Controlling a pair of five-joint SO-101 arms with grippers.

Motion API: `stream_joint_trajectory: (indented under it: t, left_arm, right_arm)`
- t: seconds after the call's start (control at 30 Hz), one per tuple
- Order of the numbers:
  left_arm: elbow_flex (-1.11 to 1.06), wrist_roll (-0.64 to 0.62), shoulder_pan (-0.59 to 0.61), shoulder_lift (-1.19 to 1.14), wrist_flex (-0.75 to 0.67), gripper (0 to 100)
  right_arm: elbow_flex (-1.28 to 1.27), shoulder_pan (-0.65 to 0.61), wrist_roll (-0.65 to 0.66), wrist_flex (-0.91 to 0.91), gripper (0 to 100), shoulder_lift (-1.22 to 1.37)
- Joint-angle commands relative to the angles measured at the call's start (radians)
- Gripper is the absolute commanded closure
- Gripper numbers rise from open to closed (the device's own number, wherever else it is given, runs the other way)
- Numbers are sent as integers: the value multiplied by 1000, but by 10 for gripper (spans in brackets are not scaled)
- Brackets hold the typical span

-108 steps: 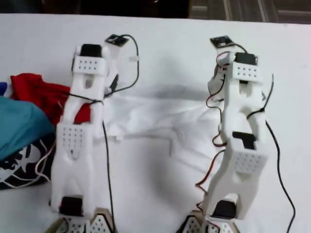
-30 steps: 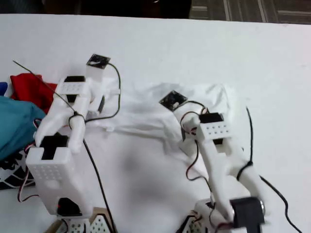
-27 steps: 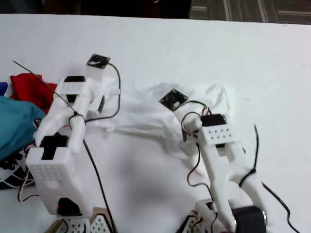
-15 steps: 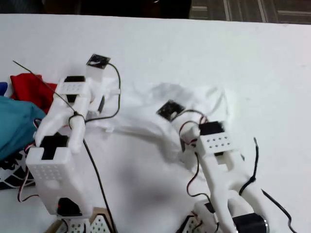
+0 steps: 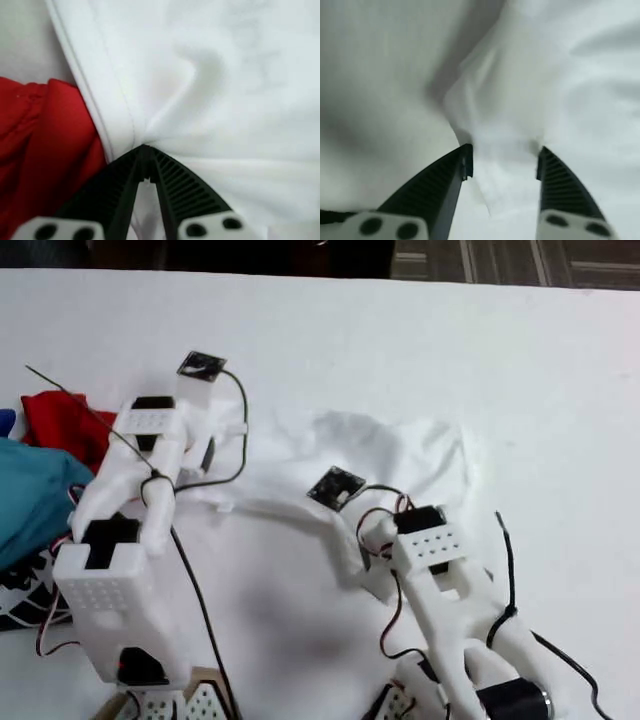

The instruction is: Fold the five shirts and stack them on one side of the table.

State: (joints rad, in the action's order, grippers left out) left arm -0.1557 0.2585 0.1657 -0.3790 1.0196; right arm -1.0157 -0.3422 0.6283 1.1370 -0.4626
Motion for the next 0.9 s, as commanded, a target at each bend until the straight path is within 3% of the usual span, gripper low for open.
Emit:
stream_joint_trajectory:
  t: [0.0, 0.47, 0.7, 0.87]
  left_arm:
    - [7, -8, 21, 51, -17, 973]
    - [7, -8, 23, 51, -17, 973]
    - [7, -8, 23, 51, -17, 973]
    - [7, -5, 25, 52, -14, 973]
  right_arm:
    - [0, 8, 9, -10, 740, -39]
    - [-114, 16, 49, -102, 767, -28]
    - [0, 79, 49, -142, 771, 197]
    - [121, 133, 49, -128, 946, 338]
